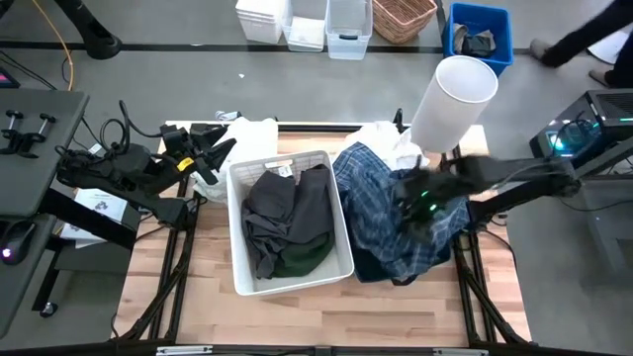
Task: Sort clothes
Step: Put the long-sleeved blue patterned polo into the white laundry bin
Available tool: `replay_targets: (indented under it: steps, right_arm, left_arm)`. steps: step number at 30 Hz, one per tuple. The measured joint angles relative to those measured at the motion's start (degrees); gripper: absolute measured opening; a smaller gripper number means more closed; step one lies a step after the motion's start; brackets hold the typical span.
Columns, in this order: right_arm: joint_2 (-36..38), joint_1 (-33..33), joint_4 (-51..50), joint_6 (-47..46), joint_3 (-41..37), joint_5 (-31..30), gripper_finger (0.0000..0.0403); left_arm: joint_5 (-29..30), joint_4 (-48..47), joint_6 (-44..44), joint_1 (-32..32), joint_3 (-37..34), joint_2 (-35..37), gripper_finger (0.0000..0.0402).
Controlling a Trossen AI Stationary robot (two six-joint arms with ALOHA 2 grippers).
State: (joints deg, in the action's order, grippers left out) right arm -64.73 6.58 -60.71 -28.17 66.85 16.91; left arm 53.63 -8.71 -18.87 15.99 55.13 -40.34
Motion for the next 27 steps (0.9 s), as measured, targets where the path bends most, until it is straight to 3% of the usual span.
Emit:
replay_targets:
  steps: [5, 9, 15, 19, 23, 27]
  right_arm:
    - [0.02, 2.15, 15.24, -6.35, -14.21, 5.68, 0.0012]
    - [0.04, 2.83, 20.27, -9.21, -14.0, 5.26, 0.0012]
    - [-0.24, 0.12, 21.92, 3.6, 5.9, -7.18, 0.0012]
    - [-3.62, -2.6, 29.78, 16.42, 19.98, -14.59, 0.0012]
    - [-11.63, -4.74, 40.9, 25.48, 30.41, -11.84, 0.0012]
    - [-22.55, -5.96, 55.21, 29.75, 40.25, -1.28, 0.0012]
  left_arm:
    - [0.0, 0.0, 0.0, 0.0, 0.0, 0.02, 0.0266]
    - [-0.02, 0.0, 0.0, 0.0, 0.0, 0.02, 0.0266]
    - [-0.02, 0.0, 1.47, 0.0, 0.0, 0.06, 0.0266]
    - [-0.02, -0.56, 1.53, -0.02, 0.0, -0.19, 0.0266]
    - [-0.07, -0.67, 1.53, 0.0, 0.0, -0.39, 0.0266]
    - [-0.07, -0.66, 1.54, 0.0, 0.0, -0.39, 0.0266]
